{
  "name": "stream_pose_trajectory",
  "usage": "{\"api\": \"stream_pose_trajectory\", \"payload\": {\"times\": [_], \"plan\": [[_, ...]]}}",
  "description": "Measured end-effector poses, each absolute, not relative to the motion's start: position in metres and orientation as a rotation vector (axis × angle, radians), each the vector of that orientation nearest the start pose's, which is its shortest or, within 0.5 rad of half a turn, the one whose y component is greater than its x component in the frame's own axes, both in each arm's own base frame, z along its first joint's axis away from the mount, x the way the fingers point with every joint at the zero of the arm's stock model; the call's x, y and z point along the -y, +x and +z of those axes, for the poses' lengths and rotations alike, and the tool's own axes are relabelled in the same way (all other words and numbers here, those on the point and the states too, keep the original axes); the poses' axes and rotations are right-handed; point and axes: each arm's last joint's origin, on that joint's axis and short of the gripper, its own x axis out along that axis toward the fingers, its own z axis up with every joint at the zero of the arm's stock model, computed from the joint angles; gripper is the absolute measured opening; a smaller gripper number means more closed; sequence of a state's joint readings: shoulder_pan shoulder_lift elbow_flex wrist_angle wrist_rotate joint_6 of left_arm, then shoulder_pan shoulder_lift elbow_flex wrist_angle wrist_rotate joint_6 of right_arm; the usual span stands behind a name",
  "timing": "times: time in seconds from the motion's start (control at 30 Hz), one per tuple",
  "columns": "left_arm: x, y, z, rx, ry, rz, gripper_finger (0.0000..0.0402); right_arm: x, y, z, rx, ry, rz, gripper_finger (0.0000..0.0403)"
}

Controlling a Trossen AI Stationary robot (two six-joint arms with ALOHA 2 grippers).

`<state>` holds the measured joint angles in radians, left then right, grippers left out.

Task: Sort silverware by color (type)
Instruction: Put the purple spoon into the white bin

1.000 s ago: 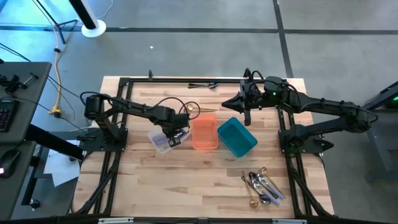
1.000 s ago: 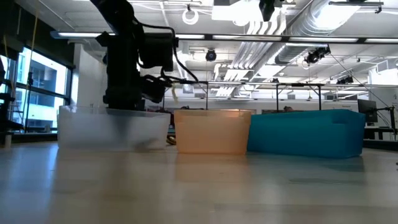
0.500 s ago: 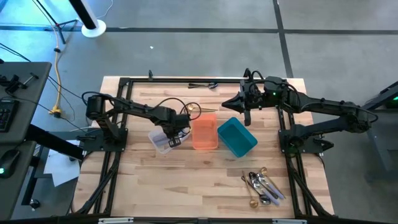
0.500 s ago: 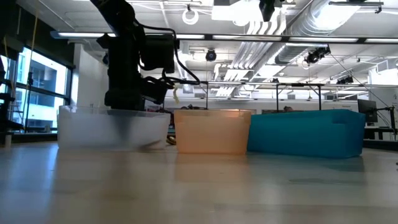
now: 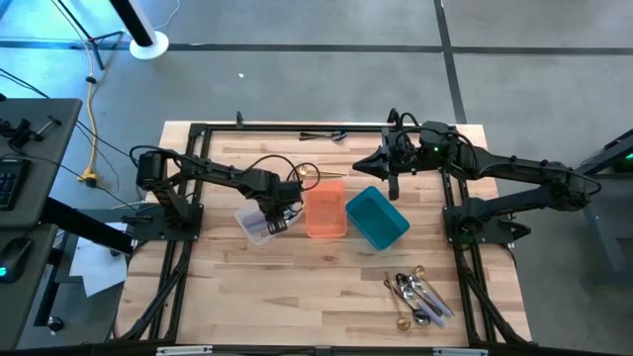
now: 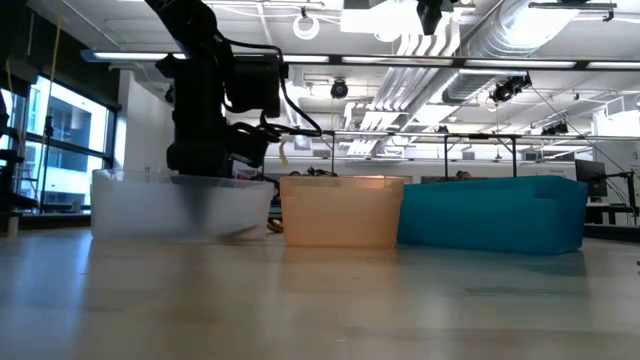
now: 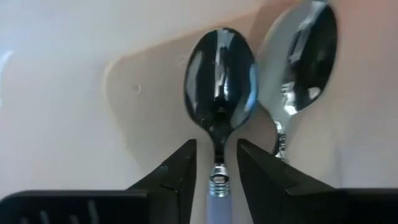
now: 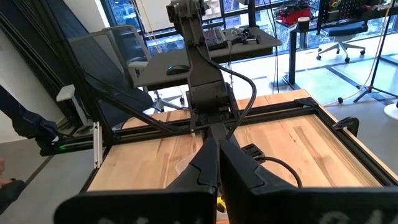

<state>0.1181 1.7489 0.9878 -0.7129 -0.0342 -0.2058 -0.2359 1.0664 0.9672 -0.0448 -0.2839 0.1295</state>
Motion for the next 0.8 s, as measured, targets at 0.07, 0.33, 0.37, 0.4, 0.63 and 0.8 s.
{"api": "stream_pose_trajectory", "payload": {"times": [0.07, 0.33, 0.37, 0.4, 0.63, 0.8], "plan": [[-0.036, 0.292, 0.142, -1.463, -0.228, 0.275, 0.0126, 0.047, 0.232, 0.356, -0.142, 0.166, 0.039, 0.0000], [-0.036, 0.292, 0.146, -1.492, -0.227, 0.277, 0.0169, 0.047, 0.232, 0.356, -0.142, 0.166, 0.039, 0.0000], [-0.036, 0.292, 0.146, -1.492, -0.227, 0.277, 0.0172, 0.047, 0.232, 0.356, -0.142, 0.166, 0.039, 0.0000], [-0.036, 0.293, 0.147, -1.492, -0.227, 0.277, 0.0174, 0.047, 0.232, 0.356, -0.142, 0.166, 0.039, 0.0000], [-0.036, 0.297, 0.160, -1.518, -0.203, 0.256, 0.0177, 0.047, 0.232, 0.356, -0.142, 0.166, 0.039, 0.0000], [-0.039, 0.300, 0.178, -1.539, -0.185, 0.239, 0.0177, 0.047, 0.232, 0.356, -0.142, 0.166, 0.039, 0.0000]]}}
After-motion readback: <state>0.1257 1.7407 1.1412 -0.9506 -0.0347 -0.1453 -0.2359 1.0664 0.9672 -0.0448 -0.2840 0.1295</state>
